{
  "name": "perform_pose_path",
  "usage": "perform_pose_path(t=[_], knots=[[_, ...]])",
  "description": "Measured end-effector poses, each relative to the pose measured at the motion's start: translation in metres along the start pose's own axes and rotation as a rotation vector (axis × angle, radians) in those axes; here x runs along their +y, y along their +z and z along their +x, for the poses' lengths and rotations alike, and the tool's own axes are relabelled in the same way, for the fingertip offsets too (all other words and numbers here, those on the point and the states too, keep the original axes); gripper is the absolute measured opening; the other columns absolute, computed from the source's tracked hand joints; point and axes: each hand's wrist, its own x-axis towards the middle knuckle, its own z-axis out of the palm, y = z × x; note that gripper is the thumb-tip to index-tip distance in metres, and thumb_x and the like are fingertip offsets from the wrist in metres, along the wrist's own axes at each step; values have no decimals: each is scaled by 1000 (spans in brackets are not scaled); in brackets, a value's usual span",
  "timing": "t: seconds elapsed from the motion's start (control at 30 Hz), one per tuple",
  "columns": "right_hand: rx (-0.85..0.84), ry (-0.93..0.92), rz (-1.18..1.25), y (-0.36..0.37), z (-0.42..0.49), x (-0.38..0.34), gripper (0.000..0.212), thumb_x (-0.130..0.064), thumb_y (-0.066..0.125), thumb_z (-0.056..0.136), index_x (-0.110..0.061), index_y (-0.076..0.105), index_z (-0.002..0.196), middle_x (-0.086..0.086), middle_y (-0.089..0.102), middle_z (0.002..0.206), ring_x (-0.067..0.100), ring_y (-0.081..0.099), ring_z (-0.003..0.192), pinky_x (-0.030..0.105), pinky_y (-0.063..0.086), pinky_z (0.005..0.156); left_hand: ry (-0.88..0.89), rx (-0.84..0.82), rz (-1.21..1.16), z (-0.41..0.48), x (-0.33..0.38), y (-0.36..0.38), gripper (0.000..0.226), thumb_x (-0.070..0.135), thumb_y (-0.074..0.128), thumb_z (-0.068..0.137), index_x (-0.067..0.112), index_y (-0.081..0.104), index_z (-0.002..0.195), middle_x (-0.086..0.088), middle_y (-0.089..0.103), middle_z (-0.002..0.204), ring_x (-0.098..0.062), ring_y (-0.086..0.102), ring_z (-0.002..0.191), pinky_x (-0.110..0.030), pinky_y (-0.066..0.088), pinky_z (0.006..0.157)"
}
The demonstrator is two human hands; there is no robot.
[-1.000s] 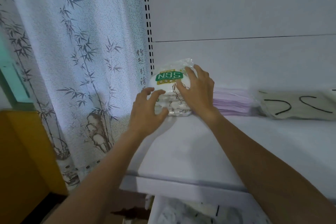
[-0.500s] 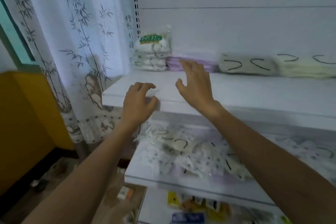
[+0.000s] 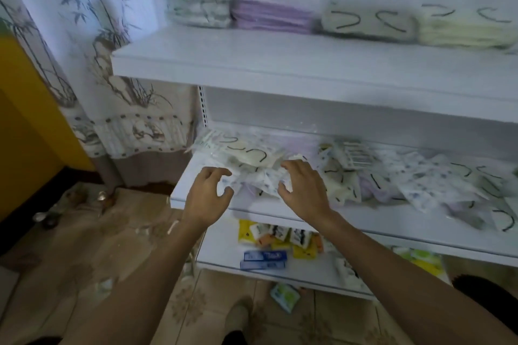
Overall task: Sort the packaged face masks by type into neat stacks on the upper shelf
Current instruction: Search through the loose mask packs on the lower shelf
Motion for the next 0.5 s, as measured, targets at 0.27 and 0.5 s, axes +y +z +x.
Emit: perform_pose_path(t=[0.27, 0.5], knots=[[-241, 118, -69, 109, 52, 43, 67, -42, 60, 88, -8, 36, 141, 11, 40, 144, 33, 39, 129, 44, 37, 101, -92, -176, 31, 69, -84, 62, 42, 14, 59, 87, 13, 51, 129, -7, 57, 125, -26, 52, 114, -33, 41, 95], [-269, 26, -148, 168, 117, 53, 65, -33, 60, 88, -10, 31, 141, 7, 37, 145, 29, 37, 129, 40, 34, 101, -131, -303, -54, 132, -113, 110, 50, 15, 60, 88, 12, 43, 135, -9, 52, 132, -27, 48, 120, -31, 38, 102]])
